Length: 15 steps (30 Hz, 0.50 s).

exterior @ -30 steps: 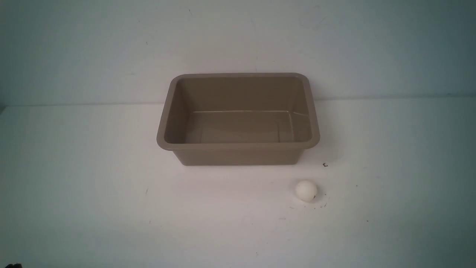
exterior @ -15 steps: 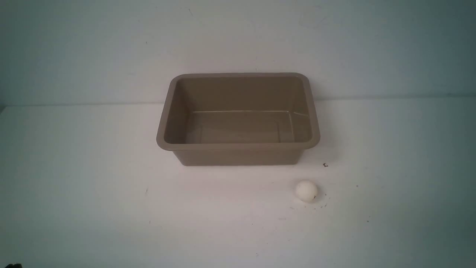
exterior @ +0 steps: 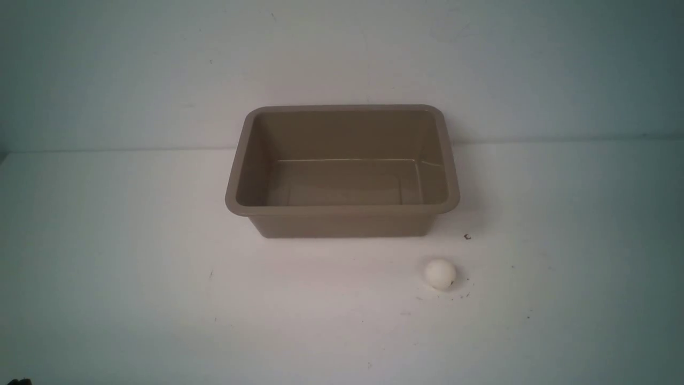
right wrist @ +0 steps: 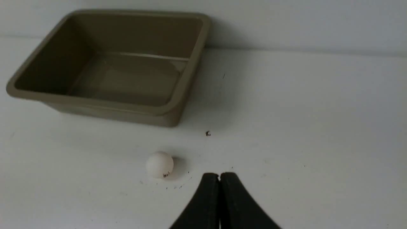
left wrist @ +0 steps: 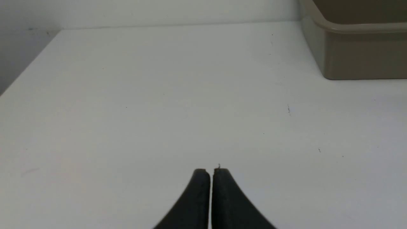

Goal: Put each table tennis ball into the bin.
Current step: Use the right arm to clamp the table tennis ball closest to it

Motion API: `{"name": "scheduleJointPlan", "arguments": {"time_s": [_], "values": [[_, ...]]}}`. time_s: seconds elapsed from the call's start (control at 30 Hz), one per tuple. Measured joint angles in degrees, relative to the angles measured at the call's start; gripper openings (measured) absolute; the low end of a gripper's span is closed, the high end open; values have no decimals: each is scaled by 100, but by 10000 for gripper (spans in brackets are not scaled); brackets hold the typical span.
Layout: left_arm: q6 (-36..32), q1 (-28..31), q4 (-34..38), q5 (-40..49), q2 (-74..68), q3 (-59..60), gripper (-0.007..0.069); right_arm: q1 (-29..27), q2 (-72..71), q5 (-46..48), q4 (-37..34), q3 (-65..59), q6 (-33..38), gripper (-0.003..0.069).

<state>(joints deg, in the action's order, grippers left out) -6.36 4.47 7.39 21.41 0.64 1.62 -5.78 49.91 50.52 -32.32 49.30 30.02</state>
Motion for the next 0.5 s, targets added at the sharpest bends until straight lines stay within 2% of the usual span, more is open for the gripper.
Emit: {"name": "scheduleJointPlan", "arguments": {"time_s": [0.13, 0.3, 0.4, 0.5], "values": [[0, 0, 0, 0, 0, 0, -4, 325, 804, 229, -110, 340, 314, -12], [0, 0, 0, 0, 0, 0, -4, 1383, 1692, 334, 389, 683, 134, -12], [0, 0, 0, 0, 0, 0, -4, 2323, 2159, 447, 1380, 872, -587, -11], [0, 0, 0, 0, 0, 0, -4, 3394, 2529, 543, 2909, 1034, -1818, -10]]}}
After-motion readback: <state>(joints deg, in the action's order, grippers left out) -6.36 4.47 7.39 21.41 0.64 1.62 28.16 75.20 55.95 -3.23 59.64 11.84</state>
